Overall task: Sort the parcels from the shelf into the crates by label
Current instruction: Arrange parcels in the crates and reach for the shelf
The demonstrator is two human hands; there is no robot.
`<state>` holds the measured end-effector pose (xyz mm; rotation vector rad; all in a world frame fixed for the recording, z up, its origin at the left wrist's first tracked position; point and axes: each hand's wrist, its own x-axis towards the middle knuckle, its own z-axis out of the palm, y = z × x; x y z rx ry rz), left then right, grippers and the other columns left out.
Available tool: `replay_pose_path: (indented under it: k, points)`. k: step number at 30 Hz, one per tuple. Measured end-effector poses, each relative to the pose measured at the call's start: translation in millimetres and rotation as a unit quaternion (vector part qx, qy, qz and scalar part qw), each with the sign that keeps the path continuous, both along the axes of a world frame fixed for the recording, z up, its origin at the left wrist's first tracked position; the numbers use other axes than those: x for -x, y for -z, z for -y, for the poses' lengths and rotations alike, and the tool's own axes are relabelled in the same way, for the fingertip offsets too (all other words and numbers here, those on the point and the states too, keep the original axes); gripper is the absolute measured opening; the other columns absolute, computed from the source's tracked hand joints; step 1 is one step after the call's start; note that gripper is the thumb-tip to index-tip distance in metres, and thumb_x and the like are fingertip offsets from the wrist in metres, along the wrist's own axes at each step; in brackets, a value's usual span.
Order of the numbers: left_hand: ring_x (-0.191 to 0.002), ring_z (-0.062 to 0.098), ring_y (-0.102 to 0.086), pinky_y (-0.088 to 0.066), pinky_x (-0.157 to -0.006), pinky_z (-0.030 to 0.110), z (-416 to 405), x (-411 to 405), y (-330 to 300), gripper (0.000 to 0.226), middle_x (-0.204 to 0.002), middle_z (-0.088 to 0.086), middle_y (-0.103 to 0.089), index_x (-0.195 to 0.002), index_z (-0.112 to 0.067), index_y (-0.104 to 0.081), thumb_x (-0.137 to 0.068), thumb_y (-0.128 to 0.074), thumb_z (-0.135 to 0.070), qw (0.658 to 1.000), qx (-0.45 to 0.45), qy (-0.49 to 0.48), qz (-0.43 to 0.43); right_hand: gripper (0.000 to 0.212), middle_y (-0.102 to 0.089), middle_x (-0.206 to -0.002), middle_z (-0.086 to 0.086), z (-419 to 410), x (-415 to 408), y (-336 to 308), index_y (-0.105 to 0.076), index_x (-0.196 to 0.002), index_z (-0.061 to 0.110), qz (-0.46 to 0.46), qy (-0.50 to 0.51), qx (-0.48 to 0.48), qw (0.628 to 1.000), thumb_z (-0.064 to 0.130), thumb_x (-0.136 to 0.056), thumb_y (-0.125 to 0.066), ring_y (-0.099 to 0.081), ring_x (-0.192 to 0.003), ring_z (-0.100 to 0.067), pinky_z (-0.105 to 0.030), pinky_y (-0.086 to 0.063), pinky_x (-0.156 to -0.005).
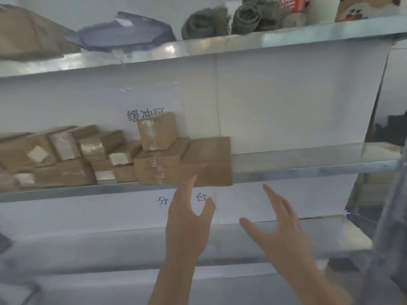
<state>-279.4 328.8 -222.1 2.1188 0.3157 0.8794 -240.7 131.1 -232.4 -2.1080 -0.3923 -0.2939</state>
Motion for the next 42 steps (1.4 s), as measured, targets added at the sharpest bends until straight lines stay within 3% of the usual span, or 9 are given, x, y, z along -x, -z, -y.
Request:
replay_pose_path:
  k: [4,12,18,21,24,28,35,38,42]
  points:
    - [-0.112,-0.029,-0.033,-0.032,-0.099,0.025,-19.3,-15.7,-7.0,0.059,-0.137,-0.042,-0.029,-0.148,-0.061,-0.029,-0.098,-0.059,-0.051,1.000,0.013,-0.016,-0.017,0.094,-0.025,-0.165,0.020,-22.5,-16.1,-5.5,-0.018,-0.160,0.049,-0.013,-0.010,-0.004,1.000,0.065,-0.084,-0.071,-0.027,-0.151,-0.009,-0.036,-0.036,-0.114]
    - [-0.124,-0.011,-0.041,-0.040,-0.102,0.029,-34.3,-61.5,-17.1,0.060,-0.161,-0.030,-0.031,-0.150,-0.058,-0.029,-0.098,-0.058,-0.051,0.998,0.028,-0.043,-0.023,0.093,-0.025,-0.168,0.016,-48.9,-73.1,-24.5,-0.017,-0.163,0.046,-0.039,-0.036,-0.048,0.997,0.069,-0.086,-0.064,-0.024,-0.155,-0.013,-0.041,-0.031,-0.120]
    - [-0.100,-0.019,-0.050,-0.038,-0.094,0.028,-31.0,-85.3,-22.1,0.043,-0.138,-0.025,-0.050,-0.144,-0.053,-0.041,-0.104,-0.051,-0.045,0.988,0.128,-0.075,0.029,0.078,-0.036,-0.163,0.015,-67.2,-114.4,-29.7,-0.026,-0.162,0.043,-0.072,-0.051,-0.119,0.989,0.070,-0.093,-0.050,-0.039,-0.148,-0.013,-0.043,-0.036,-0.121]
    - [-0.117,0.001,-0.053,-0.038,-0.106,0.032,-24.5,-94.2,-28.2,0.035,-0.140,-0.020,-0.049,-0.140,-0.048,-0.048,-0.106,-0.042,-0.049,0.981,0.187,-0.057,0.009,0.078,-0.052,-0.149,0.017,-69.4,-123.7,-34.2,-0.041,-0.156,0.040,-0.087,-0.066,-0.178,0.978,0.079,-0.088,-0.045,-0.049,-0.138,-0.010,-0.040,-0.039,-0.117]
    - [-0.126,0.024,-0.057,-0.045,-0.114,0.050,-17.9,-98.6,-34.6,0.024,-0.137,-0.005,-0.061,-0.109,-0.042,-0.058,-0.104,-0.039,-0.056,0.977,0.208,-0.036,-0.017,0.079,-0.062,-0.136,0.016,-65.2,-125.9,-40.5,-0.053,-0.146,0.035,-0.088,-0.046,-0.192,0.976,0.084,-0.086,-0.035,-0.054,-0.129,-0.010,-0.039,-0.042,-0.111]
    - [-0.111,0.020,-0.063,-0.051,-0.103,0.049,-11.2,-92.1,-42.5,0.030,-0.119,-0.014,-0.065,-0.119,-0.042,-0.061,-0.101,-0.046,-0.059,0.977,0.212,0.006,-0.029,0.087,-0.066,-0.125,0.004,-50.5,-120.6,-44.1,-0.061,-0.133,0.026,-0.103,-0.005,-0.195,0.975,0.088,-0.080,-0.029,-0.060,-0.120,-0.019,-0.049,-0.048,-0.107]
    - [-0.074,-0.012,-0.059,-0.051,-0.077,0.025,22.8,-72.9,-32.8,0.030,-0.109,-0.032,-0.061,-0.116,-0.052,-0.057,-0.103,-0.053,-0.025,0.972,0.188,0.111,-0.091,0.010,-0.054,-0.112,0.005,0.9,-87.5,-32.8,-0.058,-0.111,0.036,-0.116,0.032,-0.178,0.977,0.036,-0.106,-0.050,-0.058,-0.094,-0.005,-0.018,-0.041,-0.068]
    - [-0.070,-0.008,-0.062,-0.047,-0.058,0.007,41.5,-65.6,-18.9,0.047,-0.111,-0.029,-0.063,-0.127,-0.047,-0.055,-0.098,-0.056,-0.010,0.968,0.168,0.154,-0.101,0.028,-0.054,-0.117,0.006,28.1,-70.6,-19.3,-0.055,-0.127,0.041,-0.111,0.066,-0.160,0.979,0.028,-0.102,-0.054,-0.058,-0.094,-0.002,-0.017,-0.043,-0.065]
    - [-0.103,-0.006,-0.061,-0.050,-0.063,0.006,74.8,-62.5,10.5,0.069,-0.130,-0.028,-0.053,-0.144,-0.043,-0.044,-0.094,-0.061,0.001,0.956,0.180,0.211,-0.095,0.050,-0.059,-0.124,0.016,72.8,-46.0,3.5,-0.050,-0.133,0.047,-0.092,0.096,-0.152,0.979,0.012,-0.099,-0.059,-0.058,-0.109,0.002,-0.014,-0.047,-0.074]
